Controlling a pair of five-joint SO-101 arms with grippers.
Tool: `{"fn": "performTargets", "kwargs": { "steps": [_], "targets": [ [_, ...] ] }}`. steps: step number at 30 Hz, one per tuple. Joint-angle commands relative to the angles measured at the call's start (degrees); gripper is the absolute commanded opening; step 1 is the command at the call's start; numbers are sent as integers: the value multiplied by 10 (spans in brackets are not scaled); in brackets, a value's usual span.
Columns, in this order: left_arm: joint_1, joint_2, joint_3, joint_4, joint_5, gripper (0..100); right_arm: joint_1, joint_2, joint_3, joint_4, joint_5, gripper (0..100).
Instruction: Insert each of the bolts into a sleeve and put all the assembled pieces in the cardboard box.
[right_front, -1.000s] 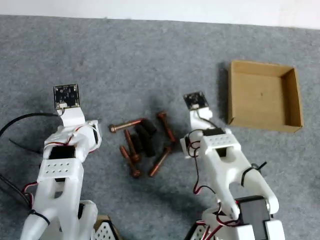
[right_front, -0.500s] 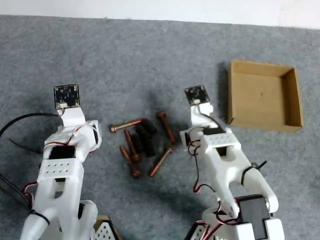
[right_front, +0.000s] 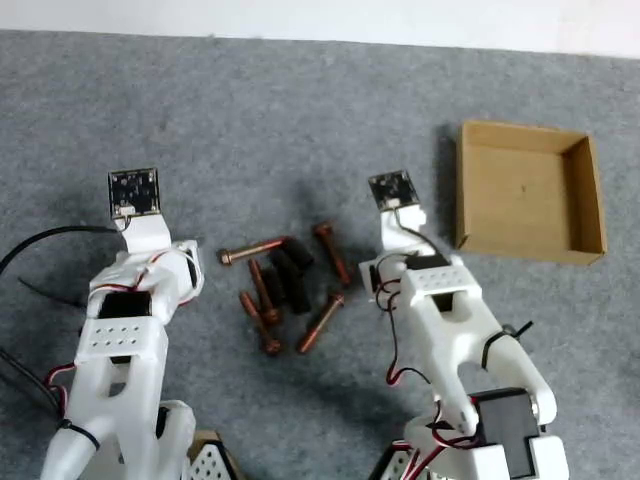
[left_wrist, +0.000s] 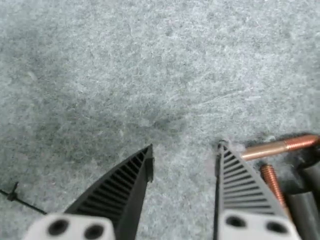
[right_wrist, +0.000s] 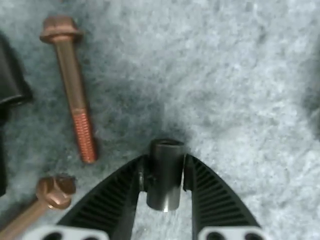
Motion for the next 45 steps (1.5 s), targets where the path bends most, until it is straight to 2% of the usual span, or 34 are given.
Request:
{"fn": "performTargets", "kwargs": {
  "steps": [1, 4, 7, 17, 23, 27, 31, 34, 37, 45],
  "targets": [
    [8, 2, -4, -7, 2, 199, 4, -3, -26, -15, 4, 109],
    [8, 2, -4, -7, 2, 199, 5, -3, -25, -15, 4, 101],
    [8, 2, -4, -7, 2, 199, 6, -2, -24, -15, 4, 5],
    [14, 2, -24, -6, 5, 200, 8, -8, -6, -15, 4, 5],
    [138, 7, -100, 17, 5, 204, 14, -6, -7, -15, 4, 5],
    [186, 79, -164, 31, 7, 204, 14, -4, -7, -15, 4, 5],
    [226, 197, -232, 33, 90, 205, 14, -3, -7, -16, 4, 5],
    [282, 271, -280, 62, 173, 255, 14, -3, -7, -16, 4, 5],
    [305, 324, -325, 81, 243, 287, 22, -3, -7, -16, 4, 5],
    [324, 422, -390, 82, 256, 287, 49, -4, -7, -16, 4, 5]
  ]
}}
